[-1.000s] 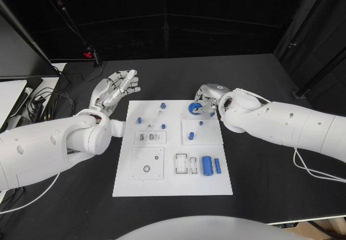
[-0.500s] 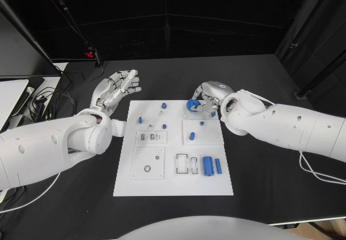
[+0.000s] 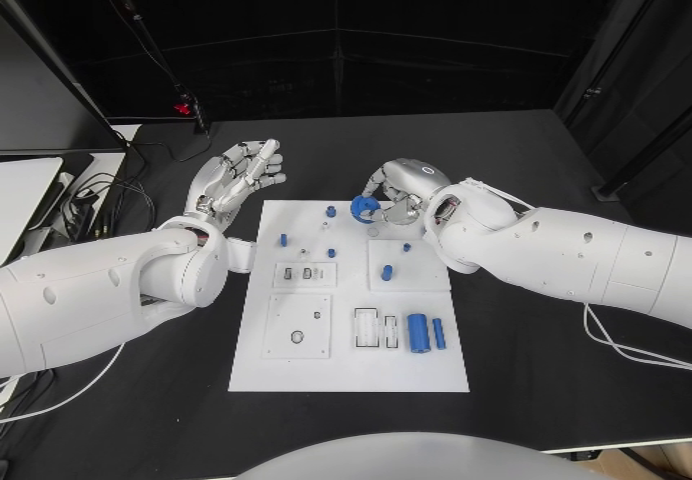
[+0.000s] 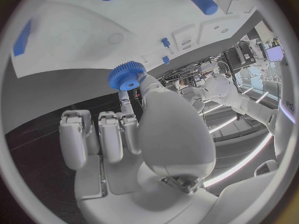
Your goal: Assemble the parts on the task board
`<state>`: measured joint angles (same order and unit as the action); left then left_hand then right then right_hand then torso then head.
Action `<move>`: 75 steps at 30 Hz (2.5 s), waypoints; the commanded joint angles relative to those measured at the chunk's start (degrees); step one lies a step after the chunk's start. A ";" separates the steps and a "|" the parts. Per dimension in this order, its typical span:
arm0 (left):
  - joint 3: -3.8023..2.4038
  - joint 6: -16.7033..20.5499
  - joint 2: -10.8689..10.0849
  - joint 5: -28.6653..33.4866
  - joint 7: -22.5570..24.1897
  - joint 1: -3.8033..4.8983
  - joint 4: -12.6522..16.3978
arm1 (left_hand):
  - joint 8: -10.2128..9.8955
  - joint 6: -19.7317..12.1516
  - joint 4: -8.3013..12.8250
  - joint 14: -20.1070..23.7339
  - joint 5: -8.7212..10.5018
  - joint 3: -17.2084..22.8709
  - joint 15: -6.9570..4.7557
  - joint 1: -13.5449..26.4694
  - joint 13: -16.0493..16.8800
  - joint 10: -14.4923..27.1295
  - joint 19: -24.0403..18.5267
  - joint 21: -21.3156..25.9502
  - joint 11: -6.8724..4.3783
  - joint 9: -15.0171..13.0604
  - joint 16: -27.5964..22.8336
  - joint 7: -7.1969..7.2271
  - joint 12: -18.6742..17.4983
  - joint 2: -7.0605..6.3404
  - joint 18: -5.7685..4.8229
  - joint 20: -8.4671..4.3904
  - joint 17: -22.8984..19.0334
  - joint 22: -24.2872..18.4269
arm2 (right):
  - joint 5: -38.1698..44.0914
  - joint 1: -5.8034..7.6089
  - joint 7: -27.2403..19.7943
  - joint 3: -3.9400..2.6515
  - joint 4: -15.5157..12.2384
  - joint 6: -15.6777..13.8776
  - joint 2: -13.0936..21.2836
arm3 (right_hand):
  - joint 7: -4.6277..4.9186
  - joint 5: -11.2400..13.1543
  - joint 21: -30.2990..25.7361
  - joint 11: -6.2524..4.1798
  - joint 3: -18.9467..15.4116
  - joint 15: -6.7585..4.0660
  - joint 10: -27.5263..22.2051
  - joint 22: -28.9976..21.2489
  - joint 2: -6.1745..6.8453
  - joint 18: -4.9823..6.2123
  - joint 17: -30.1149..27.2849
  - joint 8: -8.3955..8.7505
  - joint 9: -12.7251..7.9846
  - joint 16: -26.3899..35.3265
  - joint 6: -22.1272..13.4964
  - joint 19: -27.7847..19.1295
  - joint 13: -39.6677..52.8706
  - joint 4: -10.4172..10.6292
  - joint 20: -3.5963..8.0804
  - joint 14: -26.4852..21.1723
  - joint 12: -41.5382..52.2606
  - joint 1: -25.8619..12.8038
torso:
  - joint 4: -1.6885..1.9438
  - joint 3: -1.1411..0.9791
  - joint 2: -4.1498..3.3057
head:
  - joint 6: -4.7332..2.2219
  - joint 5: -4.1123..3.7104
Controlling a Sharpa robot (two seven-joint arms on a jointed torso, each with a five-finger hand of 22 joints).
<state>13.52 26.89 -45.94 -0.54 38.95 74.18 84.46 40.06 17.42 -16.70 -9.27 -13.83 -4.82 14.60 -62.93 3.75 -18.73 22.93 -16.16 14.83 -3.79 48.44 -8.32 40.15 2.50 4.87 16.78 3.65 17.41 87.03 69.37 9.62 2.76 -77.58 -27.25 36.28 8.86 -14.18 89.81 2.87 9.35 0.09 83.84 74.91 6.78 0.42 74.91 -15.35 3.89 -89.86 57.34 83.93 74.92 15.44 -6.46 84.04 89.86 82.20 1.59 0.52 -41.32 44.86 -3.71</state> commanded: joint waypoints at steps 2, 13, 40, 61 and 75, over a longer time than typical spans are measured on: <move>-0.03 -0.58 0.15 -0.45 10.30 0.08 0.05 | -0.35 0.03 -0.05 -0.03 -0.23 -0.26 0.30 -0.08 -0.06 -0.38 -0.41 0.07 0.17 0.06 -0.38 -8.65 0.08 0.48 0.45 -0.17 0.02 -0.07 | -0.52 0.17 -1.33 -0.08 0.11 0.27 -1.78 | -1.86 -0.17 0.19 0.42 0.21 -0.02 6.16 15.09 0.07 -0.42 15.09 0.49 -0.02 -0.14 2.41 6.07 15.08 -0.33 0.08 5.96 0.14 0.65 | 0.17 -0.01 -0.08 | -0.10 0.36; -0.03 -0.46 0.14 -0.45 10.29 0.10 0.17 | -0.35 0.03 -0.05 -0.03 -0.23 -0.26 0.30 -0.08 -0.06 -0.38 -0.41 0.07 0.17 0.06 -0.38 -8.65 0.08 0.48 0.45 -0.17 0.02 -0.07 | -0.46 0.17 -1.74 -0.09 3.41 2.38 -7.03 | -1.78 -0.11 0.19 0.49 0.28 0.02 6.16 15.09 0.02 -0.42 15.09 0.93 -0.05 -0.14 2.43 6.07 15.08 -0.48 0.02 5.96 0.14 0.83 | -0.08 -0.01 -0.04 | -0.08 1.41; -0.03 -0.27 0.27 -0.45 10.21 0.12 0.22 | -0.37 0.02 -0.04 -0.03 -0.29 -0.34 0.31 -0.14 -0.06 -0.39 -0.43 0.05 0.17 0.05 -0.39 -8.65 0.08 0.56 0.44 -0.17 0.02 -0.07 | 0.83 0.05 -1.75 -0.08 12.12 7.25 -14.80 | -1.61 0.10 0.19 0.65 0.33 0.14 6.16 15.09 -0.11 -0.42 15.09 1.69 -0.10 -0.14 2.34 6.07 15.08 -0.69 -0.08 5.96 0.14 0.94 | -0.11 0.01 -0.02 | 0.68 2.00; -0.03 -0.27 0.17 -0.45 10.21 0.13 0.33 | -0.37 0.02 -0.04 -0.03 -0.29 -0.34 0.31 -0.14 -0.06 -0.39 -0.43 0.05 0.17 0.05 -0.39 -8.65 0.08 0.56 0.44 -0.17 0.02 -0.07 | 2.64 -0.29 0.93 -0.06 14.19 11.32 -15.95 | -1.50 0.32 0.19 0.77 0.43 0.28 6.16 15.09 -0.48 -0.42 15.09 2.63 -0.11 -0.14 2.19 6.07 15.08 -0.91 -0.22 5.96 0.14 0.93 | -0.13 -0.02 -0.03 | 0.69 1.90; -0.03 -0.27 0.10 -0.45 10.12 0.13 0.31 | -0.38 0.02 -0.04 -0.03 -0.29 -0.34 0.31 -0.15 -0.06 -0.39 -0.44 0.05 0.17 0.05 -0.39 -8.65 0.08 0.57 0.44 -0.17 0.02 -0.08 | 2.90 -0.35 1.16 -0.06 14.56 11.74 -16.52 | -1.80 0.86 0.19 0.58 0.21 0.27 6.16 15.09 -0.45 -0.42 15.09 4.23 -0.16 -0.14 1.27 6.07 15.08 -1.17 -0.30 5.96 0.14 0.61 | -0.15 0.01 -0.04 | 0.89 1.87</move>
<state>13.52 26.93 -45.81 -0.54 38.95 74.22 84.67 40.07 17.42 -16.70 -9.27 -13.82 -4.81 14.60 -63.00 3.75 -18.73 22.72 -16.16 14.83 -3.79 48.44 -8.32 40.15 2.57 4.87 16.57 3.66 17.42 89.43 69.05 10.55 2.65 -63.03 -16.76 19.81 8.41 -13.48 89.81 3.29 9.50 0.10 83.83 74.90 6.77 0.43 74.92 -11.37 3.71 -89.86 57.72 83.93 74.92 14.57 -6.46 84.04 89.86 82.81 1.40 0.49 -41.35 45.74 -1.82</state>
